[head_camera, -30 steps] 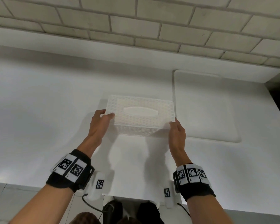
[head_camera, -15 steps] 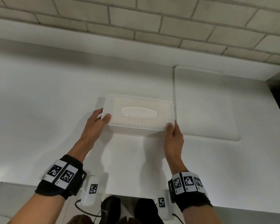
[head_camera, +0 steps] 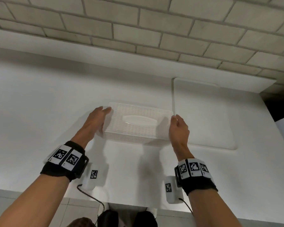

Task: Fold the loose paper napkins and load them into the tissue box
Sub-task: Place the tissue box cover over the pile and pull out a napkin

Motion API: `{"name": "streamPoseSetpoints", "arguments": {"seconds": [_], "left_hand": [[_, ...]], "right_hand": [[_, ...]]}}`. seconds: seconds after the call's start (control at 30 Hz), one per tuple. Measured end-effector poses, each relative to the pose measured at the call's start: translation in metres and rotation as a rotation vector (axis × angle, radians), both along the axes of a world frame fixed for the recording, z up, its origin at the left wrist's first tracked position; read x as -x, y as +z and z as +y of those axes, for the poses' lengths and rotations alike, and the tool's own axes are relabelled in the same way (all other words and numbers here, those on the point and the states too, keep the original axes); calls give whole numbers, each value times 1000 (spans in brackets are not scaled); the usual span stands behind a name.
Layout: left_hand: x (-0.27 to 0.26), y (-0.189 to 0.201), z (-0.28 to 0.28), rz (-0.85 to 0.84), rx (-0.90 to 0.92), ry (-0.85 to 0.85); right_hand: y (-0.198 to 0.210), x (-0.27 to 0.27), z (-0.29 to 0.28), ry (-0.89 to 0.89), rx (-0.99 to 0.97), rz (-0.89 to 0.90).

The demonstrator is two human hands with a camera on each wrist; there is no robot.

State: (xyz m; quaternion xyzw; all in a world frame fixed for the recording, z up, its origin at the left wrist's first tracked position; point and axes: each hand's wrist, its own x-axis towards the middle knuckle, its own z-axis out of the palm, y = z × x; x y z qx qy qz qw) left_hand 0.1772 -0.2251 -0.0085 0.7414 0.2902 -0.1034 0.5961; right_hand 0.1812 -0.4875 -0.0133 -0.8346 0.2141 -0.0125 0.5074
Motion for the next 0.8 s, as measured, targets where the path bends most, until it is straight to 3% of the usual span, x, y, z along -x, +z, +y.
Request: {"name": "streamPoseSetpoints", "arguments": {"seconds": [0.17,0.5,0.63,0.7,0.8], "left_hand": [[-18,4,-12,19,-105,-141],[-23,-5,-24,4,-182,-124],[-27,-2,-23,55,-189,-149],[-29,2,-22,85,-203,-165],[-32,5,-20,134,-177,-159]], "right_hand": [[-8,-26,1,108,19,108],[-18,-27,4,100,132,21],[-11,-26,2,137,175,70],[-4,-23,0,149,280,32],[14,-13,5,218,492,-194]]}}
